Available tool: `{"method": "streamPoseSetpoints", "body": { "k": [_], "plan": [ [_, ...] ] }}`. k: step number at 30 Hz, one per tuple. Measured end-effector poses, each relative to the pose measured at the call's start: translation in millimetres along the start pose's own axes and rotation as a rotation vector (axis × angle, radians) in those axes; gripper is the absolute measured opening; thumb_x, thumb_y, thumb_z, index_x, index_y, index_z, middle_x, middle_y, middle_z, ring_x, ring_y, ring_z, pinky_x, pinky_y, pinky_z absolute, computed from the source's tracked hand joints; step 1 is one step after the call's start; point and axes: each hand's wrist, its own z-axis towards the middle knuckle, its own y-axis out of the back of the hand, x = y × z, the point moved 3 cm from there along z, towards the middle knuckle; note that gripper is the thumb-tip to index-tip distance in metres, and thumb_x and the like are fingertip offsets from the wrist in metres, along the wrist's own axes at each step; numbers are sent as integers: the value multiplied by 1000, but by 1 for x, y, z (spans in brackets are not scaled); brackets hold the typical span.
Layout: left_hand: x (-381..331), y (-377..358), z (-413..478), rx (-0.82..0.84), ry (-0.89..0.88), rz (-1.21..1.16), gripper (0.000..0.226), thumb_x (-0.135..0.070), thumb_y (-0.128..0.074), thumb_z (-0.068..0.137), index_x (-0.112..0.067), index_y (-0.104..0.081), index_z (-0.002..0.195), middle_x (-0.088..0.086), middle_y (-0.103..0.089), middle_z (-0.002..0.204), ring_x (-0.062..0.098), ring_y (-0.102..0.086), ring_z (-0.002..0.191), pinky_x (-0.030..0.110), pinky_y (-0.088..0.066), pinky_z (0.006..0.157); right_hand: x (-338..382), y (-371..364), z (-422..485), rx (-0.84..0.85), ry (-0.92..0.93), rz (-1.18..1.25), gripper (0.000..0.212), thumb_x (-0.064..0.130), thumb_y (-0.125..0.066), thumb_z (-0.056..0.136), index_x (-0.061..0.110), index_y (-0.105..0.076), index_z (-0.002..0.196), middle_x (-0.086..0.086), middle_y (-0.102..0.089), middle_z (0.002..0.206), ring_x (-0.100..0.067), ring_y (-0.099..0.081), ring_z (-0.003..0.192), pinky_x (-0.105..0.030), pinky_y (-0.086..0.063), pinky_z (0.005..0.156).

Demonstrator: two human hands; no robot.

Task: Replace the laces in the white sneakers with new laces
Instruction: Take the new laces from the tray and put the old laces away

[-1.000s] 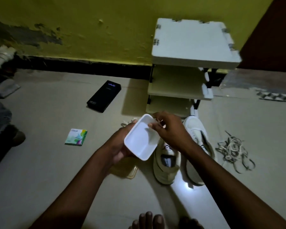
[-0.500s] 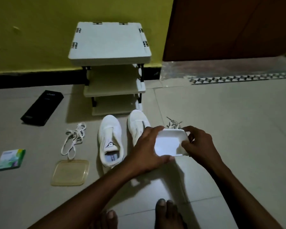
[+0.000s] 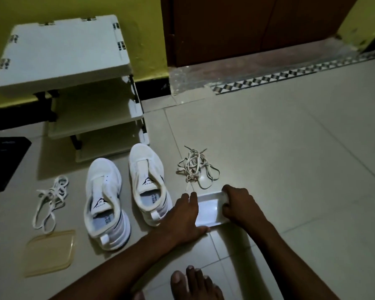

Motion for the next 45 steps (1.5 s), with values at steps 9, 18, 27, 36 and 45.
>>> {"method": "streamPoseSetpoints", "body": {
  "k": [9,18,27,36,45],
  "plan": [
    [-8,65,39,-314,-25,85,26,-20,-62,98,-11,-53,121,10,-45,126,31,-57,110,38,-48,80,1,22,73,-213,191,161,53,36,-76,81,24,-60,131,-2,-57,105,-17,-63,93,-29,-51,86],
    [15,74,122,-219,28,116,79,-27,-78,83,-24,-34,148,11,-34,143,37,-44,124,46,-49,88,29,2,133,-27,271,-40,67,29,-84,71,22,-58,132,-11,-44,120,-31,-54,96,-33,-49,87],
    [27,79,131,-244,-57,-150,18,-19,-78,82,-15,-61,78,8,-70,84,23,-68,83,30,-48,67,27,23,116,-191,247,213,10,2,-72,73,11,-76,74,-4,-68,65,-19,-62,62,-25,-45,61],
    [-8,89,54,-236,-161,-603,42,-14,-92,69,-21,-64,99,-4,-70,70,9,-64,61,26,-53,61,16,77,20,-196,158,583,9,9,-86,75,15,-80,78,-2,-72,61,-11,-71,58,-19,-56,60],
    [-15,36,44,-244,-155,-243,37,-12,-69,84,-16,-57,118,6,-63,111,22,-58,106,33,-49,84,8,-2,14,11,277,-228,11,12,-57,81,10,-60,70,-9,-61,72,-26,-53,80,-38,-46,65]
  ]
}}
